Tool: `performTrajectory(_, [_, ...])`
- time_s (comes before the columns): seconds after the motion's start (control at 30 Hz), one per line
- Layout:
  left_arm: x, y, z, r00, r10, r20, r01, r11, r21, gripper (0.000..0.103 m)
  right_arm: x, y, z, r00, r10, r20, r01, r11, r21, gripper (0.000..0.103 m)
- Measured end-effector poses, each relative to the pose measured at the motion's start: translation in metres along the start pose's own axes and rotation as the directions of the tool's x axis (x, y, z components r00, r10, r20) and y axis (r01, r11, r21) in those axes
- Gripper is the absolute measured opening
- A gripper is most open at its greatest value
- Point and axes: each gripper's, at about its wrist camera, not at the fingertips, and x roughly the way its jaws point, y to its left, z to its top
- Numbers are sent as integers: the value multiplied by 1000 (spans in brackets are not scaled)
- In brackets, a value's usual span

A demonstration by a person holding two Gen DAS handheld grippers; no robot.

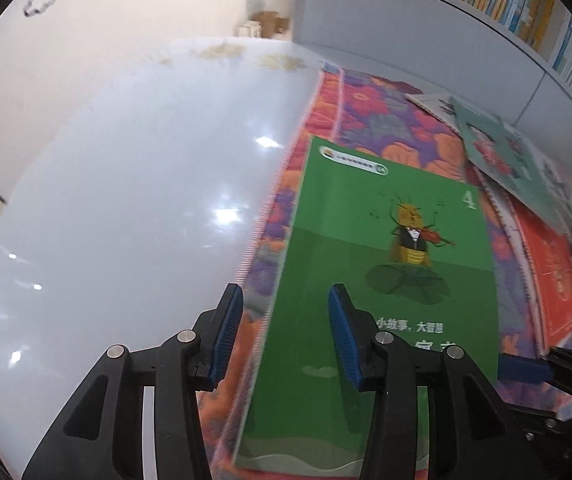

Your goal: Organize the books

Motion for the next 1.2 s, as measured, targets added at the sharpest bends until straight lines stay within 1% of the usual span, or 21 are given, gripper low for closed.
performTrajectory(0.1, [-15, -7, 0, 999, -35, 19, 36, 999, -4, 42, -9, 0, -8, 1000, 20, -5, -20, 1000, 8, 56])
performTrajectory(0.2, [-35, -21, 6, 997, -46, 66, 46, 999, 4, 42, -28, 2, -12, 1000, 12, 19, -12, 1000, -8, 56])
performTrajectory(0.33, [-65, -51, 14, 987, -82, 140, 78, 996, 34, 42, -74, -2, -16, 995, -3, 99, 4, 1000, -10, 56])
performTrajectory(0.43, [-85, -81, 22, 977, -123, 176, 112, 991, 69, 42, -118, -13, -20, 985, -29, 172, 29, 1000, -2, 56])
performTrajectory(0.5, [-98, -105, 29, 968, -161, 190, 145, 985, 96, 42, -153, -26, -24, 973, -50, 224, 48, 999, 17, 56])
performTrajectory(0.57, [-107, -134, 36, 961, -184, 206, 159, 979, 129, 42, -187, -40, -30, 959, -73, 275, 65, 997, 37, 56])
performTrajectory(0.67, [-121, -184, 41, 946, -221, 235, 181, 967, 182, 42, -244, -68, -44, 926, -134, 353, 112, 990, 84, 56])
performTrajectory(0.77, [-133, -240, 39, 930, -282, 237, 231, 948, 219, 42, -297, -102, -61, 889, -188, 418, 140, 980, 143, 56])
performTrajectory(0.83, [-132, -266, 36, 923, -313, 222, 263, 938, 227, 42, -328, -132, -73, 865, -242, 440, 170, 965, 197, 56])
performTrajectory(0.9, [-125, -298, 32, 916, -352, 191, 307, 924, 227, 42, -346, -157, -74, 851, -274, 448, 180, 954, 240, 56])
performTrajectory(0.97, [-111, -328, 27, 911, -382, 157, 345, 912, 221, 42, -364, -191, -77, 838, -304, 452, 184, 939, 290, 56])
performTrajectory(1.03, [-94, -354, 20, 912, -390, 129, 358, 908, 216, 42, -371, -221, -77, 825, -330, 459, 187, 925, 330, 56])
performTrajectory(1.1, [-75, -376, 12, 912, -397, 105, 369, 904, 214, 42, -375, -243, -74, 817, -344, 463, 190, 918, 347, 56])
performTrajectory(1.2, [-46, -402, -2, 916, -396, 71, 373, 902, 220, 42, -364, -278, -67, 808, -373, 456, 220, 909, 354, 56])
